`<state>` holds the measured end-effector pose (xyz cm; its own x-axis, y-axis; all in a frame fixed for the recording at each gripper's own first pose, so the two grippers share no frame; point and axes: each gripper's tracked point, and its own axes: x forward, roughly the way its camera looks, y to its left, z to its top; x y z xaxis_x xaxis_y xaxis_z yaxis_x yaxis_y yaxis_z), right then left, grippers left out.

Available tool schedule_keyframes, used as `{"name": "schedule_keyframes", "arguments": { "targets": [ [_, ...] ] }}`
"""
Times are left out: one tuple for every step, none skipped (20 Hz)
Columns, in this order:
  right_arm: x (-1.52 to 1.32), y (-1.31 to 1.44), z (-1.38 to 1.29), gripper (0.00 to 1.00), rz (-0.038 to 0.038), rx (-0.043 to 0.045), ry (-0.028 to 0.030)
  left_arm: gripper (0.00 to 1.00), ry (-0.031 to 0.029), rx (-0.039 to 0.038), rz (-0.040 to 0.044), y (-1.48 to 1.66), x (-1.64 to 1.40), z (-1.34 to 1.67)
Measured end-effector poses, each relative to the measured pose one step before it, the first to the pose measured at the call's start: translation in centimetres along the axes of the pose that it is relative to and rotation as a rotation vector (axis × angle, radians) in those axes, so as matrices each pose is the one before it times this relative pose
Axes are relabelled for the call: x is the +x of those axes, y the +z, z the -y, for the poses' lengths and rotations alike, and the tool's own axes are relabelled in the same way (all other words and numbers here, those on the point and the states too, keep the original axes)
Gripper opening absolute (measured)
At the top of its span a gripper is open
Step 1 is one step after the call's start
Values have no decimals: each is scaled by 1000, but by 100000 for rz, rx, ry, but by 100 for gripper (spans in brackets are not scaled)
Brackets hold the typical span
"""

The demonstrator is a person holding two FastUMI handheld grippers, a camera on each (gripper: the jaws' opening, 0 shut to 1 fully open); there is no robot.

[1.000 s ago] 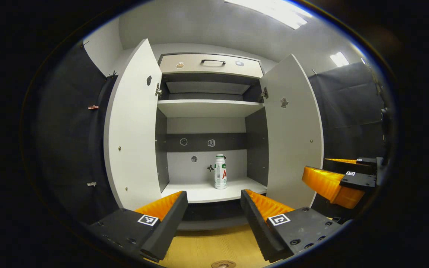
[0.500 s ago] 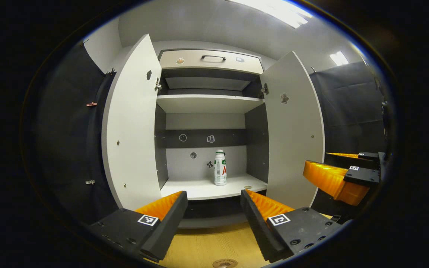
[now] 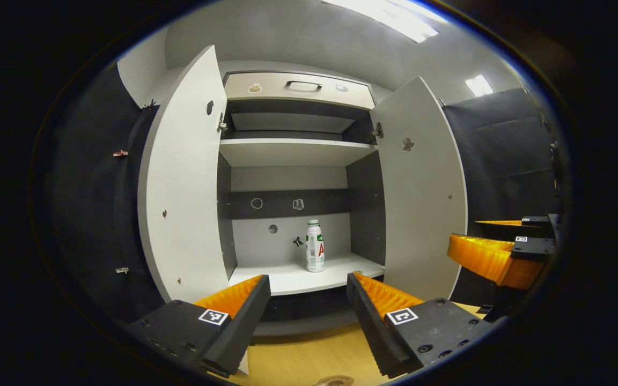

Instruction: Grasp the bottle in the cabinet with the left hand and place it on the coaster, then close the right door with the right hand and the left door with the left hand.

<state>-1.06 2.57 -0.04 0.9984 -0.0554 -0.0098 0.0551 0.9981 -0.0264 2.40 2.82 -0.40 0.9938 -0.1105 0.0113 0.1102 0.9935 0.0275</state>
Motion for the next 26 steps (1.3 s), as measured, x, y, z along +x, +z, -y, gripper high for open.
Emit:
{"name": "schedule_keyframes", "arguments": {
  "targets": [
    [-215,435,10,96,1668,-735,-1893,92,-873,-326,315,39,147,-260],
    [-259,324,66,96,1633,-1207,-1826,91,-1392,-725,-14,-56,269,-121],
    [-200,178,47,96,983,-1100,-1692,91,-1194,-548,-520,-291,269,-82],
    [-133,-8,-15,96,-106,-573,-1249,91,-801,-141,-809,-277,351,-136],
    [-33,-100,12,96,-646,-83,-956,92,-511,54,-874,-357,426,-168],
    [106,-129,124,96,-696,-33,-810,92,-409,-319,-413,-61,411,-130],
    [104,-48,95,96,-346,-345,-643,92,-571,-1136,-279,-191,328,-16],
    [58,-71,42,96,-7,-540,-349,92,-272,-1402,133,-7,419,-112],
    [107,-31,-23,96,376,-643,190,92,-330,-1281,372,3,590,30],
    [66,-38,-26,96,248,-394,798,92,-459,-737,49,32,797,155],
    [149,-118,-64,96,-93,-240,947,92,-429,156,-575,-199,843,240],
    [374,-178,35,96,71,-340,743,92,10,878,-630,-108,812,126],
    [721,-86,-76,96,547,-502,960,92,-66,452,251,9,759,204],
    [1294,39,-300,96,1336,-676,1312,91,-778,-440,683,140,849,350],
    [922,159,-181,96,2168,-464,1674,92,-1175,-793,401,-160,1025,357],
    [642,61,39,96,1776,-122,1536,92,-641,-529,126,-131,1249,146],
    [805,-28,26,96,838,317,1415,92,270,46,-684,-375,1492,-161],
    [831,-242,24,96,441,477,1771,91,663,213,134,-38,1581,-315],
    [805,-178,-38,97,643,119,1766,92,786,124,750,86,1754,-287],
    [914,-170,220,98,541,-473,1269,92,852,-44,529,55,1809,-337],
    [950,-353,159,98,-168,-424,1179,92,907,-30,166,-173,1965,-319],
    [863,-384,110,98,-1022,98,1496,92,500,240,-129,-218,1812,-107],
    [759,-393,5,97,-828,283,1672,91,627,483,-176,-116,1857,-78],
    [772,-222,99,98,111,204,1424,91,838,474,-164,-137,1808,-94],
    [749,-130,241,98,294,-146,597,91,652,444,-193,-276,1660,17],
    [705,-296,317,98,134,-501,500,91,490,73,-523,-306,1529,118]
  ]
}}
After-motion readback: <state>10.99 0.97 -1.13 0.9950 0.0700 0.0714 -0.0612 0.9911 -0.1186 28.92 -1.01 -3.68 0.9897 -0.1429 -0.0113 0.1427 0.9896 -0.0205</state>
